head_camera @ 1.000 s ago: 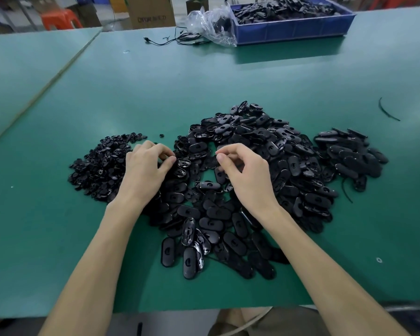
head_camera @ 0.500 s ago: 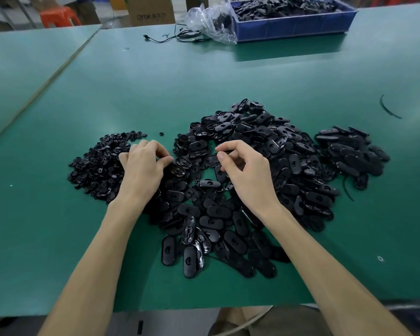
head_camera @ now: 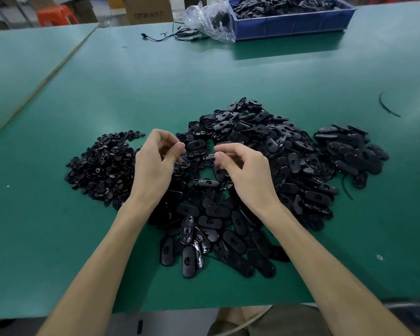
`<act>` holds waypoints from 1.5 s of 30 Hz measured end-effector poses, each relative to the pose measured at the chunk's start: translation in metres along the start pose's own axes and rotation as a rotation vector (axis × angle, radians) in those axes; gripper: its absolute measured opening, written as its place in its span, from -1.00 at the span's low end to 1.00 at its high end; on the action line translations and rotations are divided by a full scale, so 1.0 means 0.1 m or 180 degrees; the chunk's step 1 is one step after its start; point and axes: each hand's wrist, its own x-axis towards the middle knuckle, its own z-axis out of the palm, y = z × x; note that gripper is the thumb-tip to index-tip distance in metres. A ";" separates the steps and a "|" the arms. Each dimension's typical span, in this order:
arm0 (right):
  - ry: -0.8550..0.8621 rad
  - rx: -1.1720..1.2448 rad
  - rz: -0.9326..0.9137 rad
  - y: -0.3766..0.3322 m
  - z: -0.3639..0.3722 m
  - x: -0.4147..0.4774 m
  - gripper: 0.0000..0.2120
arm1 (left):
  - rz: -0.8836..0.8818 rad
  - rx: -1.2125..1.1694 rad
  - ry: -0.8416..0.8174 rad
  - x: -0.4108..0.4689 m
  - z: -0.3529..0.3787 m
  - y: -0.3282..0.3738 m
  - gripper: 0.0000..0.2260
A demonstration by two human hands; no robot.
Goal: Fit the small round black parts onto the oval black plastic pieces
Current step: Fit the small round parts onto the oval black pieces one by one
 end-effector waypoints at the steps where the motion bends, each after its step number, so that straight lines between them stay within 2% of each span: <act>1: 0.0032 0.0020 0.0010 0.00 0.00 0.00 -0.88 | 0.0007 -0.0116 -0.0060 -0.01 0.01 0.00 -0.92; 7: 0.0191 0.0105 0.0045 -0.02 0.00 -0.01 -0.79 | 0.0062 -0.0246 -0.0201 -0.03 0.06 0.01 -0.96; 24: 0.0177 0.0214 0.0079 -0.03 0.01 -0.02 -0.84 | 0.0121 -0.1147 -0.0527 -0.07 0.08 0.04 -0.91; 33: 0.0079 0.0343 0.0121 -0.04 0.00 -0.03 -0.86 | 0.0072 -0.1276 -0.0556 -0.08 0.11 0.07 -0.86; 45: 0.0018 0.0328 0.0135 -0.06 0.00 -0.03 -0.85 | 0.0170 -0.1112 -0.0464 -0.11 0.13 0.06 -0.91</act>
